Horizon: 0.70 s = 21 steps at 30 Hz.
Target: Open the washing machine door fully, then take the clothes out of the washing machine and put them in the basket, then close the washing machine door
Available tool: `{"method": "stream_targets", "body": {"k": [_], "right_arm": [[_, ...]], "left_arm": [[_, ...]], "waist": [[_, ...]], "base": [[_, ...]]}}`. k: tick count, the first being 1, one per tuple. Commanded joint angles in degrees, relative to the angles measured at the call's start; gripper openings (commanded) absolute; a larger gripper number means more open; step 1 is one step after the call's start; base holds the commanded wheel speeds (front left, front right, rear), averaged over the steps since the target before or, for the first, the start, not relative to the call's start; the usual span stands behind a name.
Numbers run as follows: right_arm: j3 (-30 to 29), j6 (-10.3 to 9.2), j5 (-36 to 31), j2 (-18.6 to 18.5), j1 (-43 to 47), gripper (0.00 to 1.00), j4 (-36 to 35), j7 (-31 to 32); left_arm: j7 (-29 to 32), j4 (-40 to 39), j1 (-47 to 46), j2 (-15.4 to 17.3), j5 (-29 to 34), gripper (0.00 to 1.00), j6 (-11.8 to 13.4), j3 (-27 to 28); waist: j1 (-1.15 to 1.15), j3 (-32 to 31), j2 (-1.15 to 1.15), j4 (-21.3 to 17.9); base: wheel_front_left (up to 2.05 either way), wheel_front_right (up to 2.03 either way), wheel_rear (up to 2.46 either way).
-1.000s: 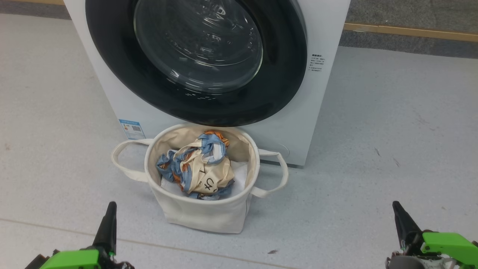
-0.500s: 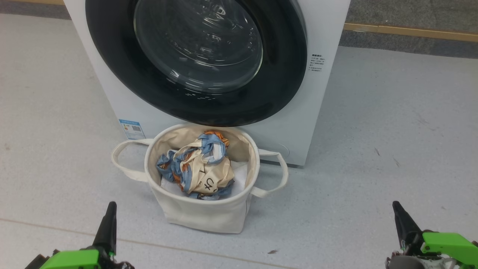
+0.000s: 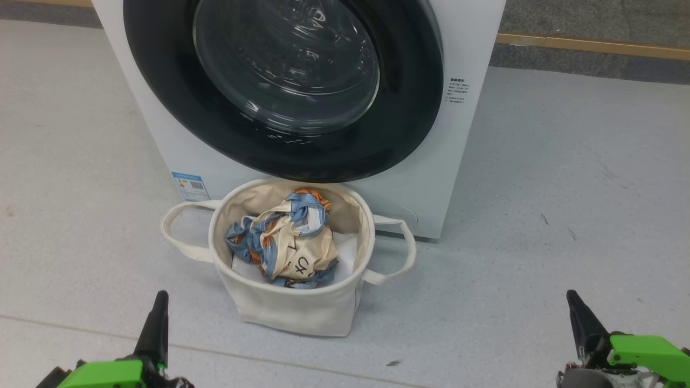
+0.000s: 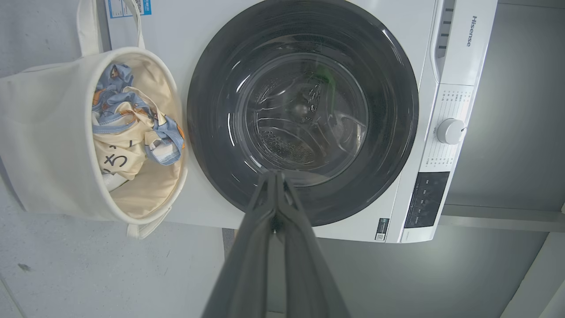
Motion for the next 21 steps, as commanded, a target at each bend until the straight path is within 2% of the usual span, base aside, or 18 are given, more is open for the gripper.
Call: {"method": "stream_targets", "body": {"k": [1,21], "right_arm": [[1.08,0.30,0.31,-0.33,-2.88,0.00,-2.13,0.44],[1.08,0.30,0.31,-0.33,-2.88,0.00,-2.13,0.43]], "left_arm": [[0.51,-2.21,-1.40,0.33,-0.16,0.00,0.10,1.99],[0.51,-2.21,-1.40,0.33,-0.16,0.00,0.10,2.00]], "waist": [[0.00,0.00,0.00,0.00],[0.00,0.00,0.00,0.00]], "base": [[0.00,0.00,0.00],[0.00,0.00,0.00]]}}
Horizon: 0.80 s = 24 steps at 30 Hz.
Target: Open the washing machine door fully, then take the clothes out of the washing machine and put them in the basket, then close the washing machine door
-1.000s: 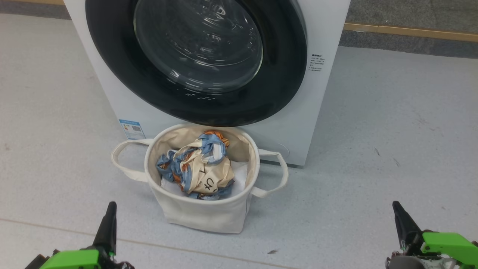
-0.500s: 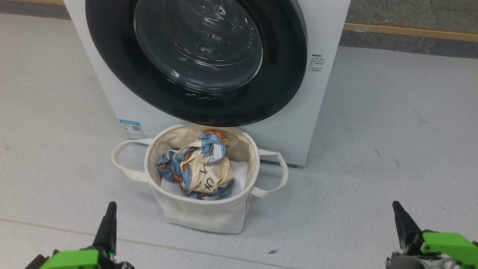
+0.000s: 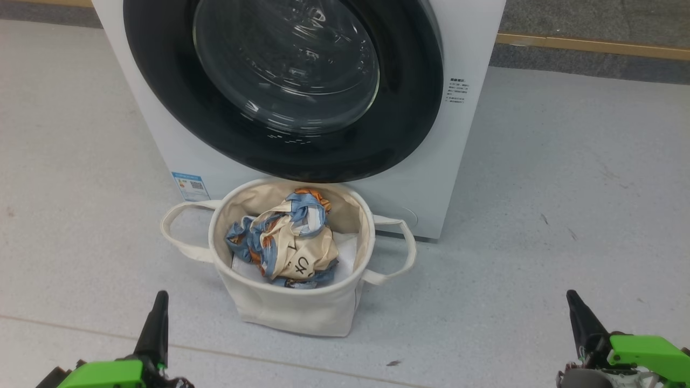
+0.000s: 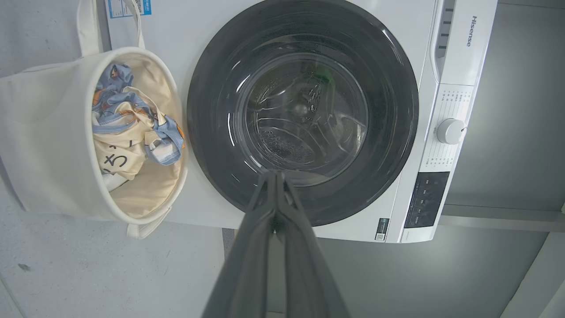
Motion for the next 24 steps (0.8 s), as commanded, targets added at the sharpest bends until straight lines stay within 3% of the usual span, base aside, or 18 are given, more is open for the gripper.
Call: {"method": "stream_targets", "body": {"k": [1,24], "right_arm": [[1.08,0.30,0.31,-0.33,-2.88,0.00,-2.13,0.43],[1.09,0.30,0.31,-0.33,-2.88,0.00,-2.13,0.43]], "left_arm": [[0.51,-2.21,-1.40,0.33,-0.16,0.00,0.10,2.00],[0.51,-2.21,-1.40,0.32,-0.17,0.00,0.10,1.99]], "waist": [[0.00,0.00,0.00,0.00],[0.00,0.00,0.00,0.00]], "base": [[0.00,0.00,0.00],[0.00,0.00,0.00]]}}
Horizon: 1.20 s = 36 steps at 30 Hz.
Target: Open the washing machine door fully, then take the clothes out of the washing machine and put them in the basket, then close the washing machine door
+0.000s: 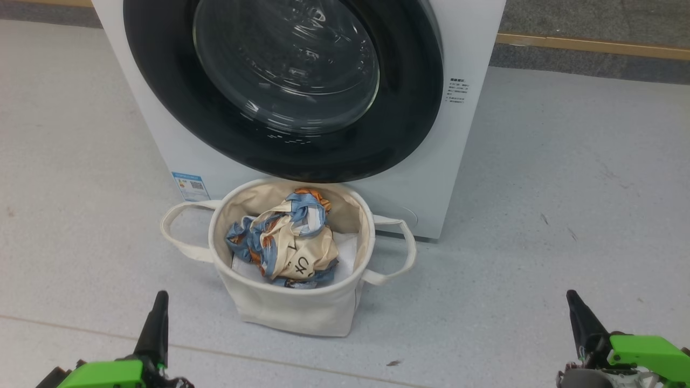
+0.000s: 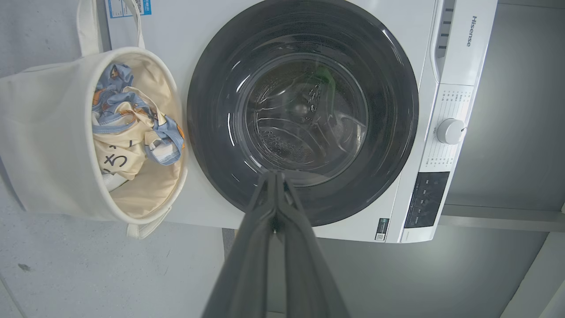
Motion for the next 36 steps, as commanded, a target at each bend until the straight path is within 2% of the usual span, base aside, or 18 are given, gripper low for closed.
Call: {"method": "stream_targets", "body": {"k": [1,36], "right_arm": [[1.09,0.30,0.31,-0.33,-2.88,0.00,-2.13,0.43],[1.09,0.30,0.32,-0.33,-2.88,0.00,-2.13,0.42]], "left_arm": [[0.51,-2.20,-1.40,0.32,-0.17,0.00,0.10,1.99],[0.48,-2.20,-1.40,0.32,-0.19,0.00,0.10,1.96]], "waist": [[0.00,0.00,0.00,0.00],[0.00,0.00,0.00,0.00]], "base": [[0.00,0.00,0.00],[0.00,0.00,0.00]]}}
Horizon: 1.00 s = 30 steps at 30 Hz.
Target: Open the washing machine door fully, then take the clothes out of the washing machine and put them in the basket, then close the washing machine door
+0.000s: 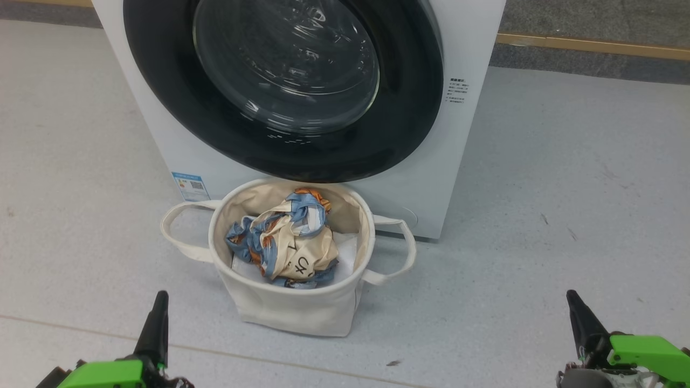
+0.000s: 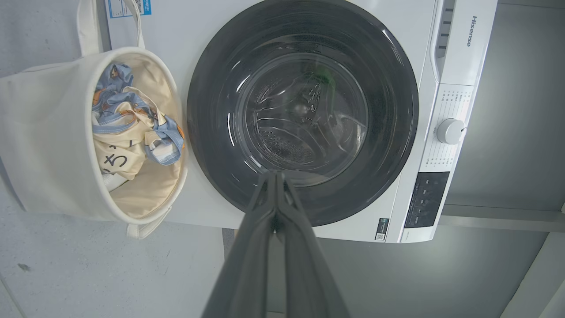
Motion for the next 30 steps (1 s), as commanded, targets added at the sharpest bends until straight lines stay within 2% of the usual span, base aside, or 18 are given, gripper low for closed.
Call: {"method": "stream_targets", "body": {"k": [1,30], "right_arm": [[1.09,0.30,0.32,-0.34,-2.88,0.00,-2.12,0.42],[1.10,0.30,0.32,-0.34,-2.88,0.00,-2.12,0.42]], "left_arm": [[0.48,-2.20,-1.40,0.33,-0.19,0.00,0.10,1.96],[0.47,-2.20,-1.39,0.33,-0.20,0.00,0.10,1.95]], "waist": [[0.00,0.00,0.00,0.00],[0.00,0.00,0.00,0.00]], "base": [[0.00,0.00,0.00],[0.00,0.00,0.00]]}}
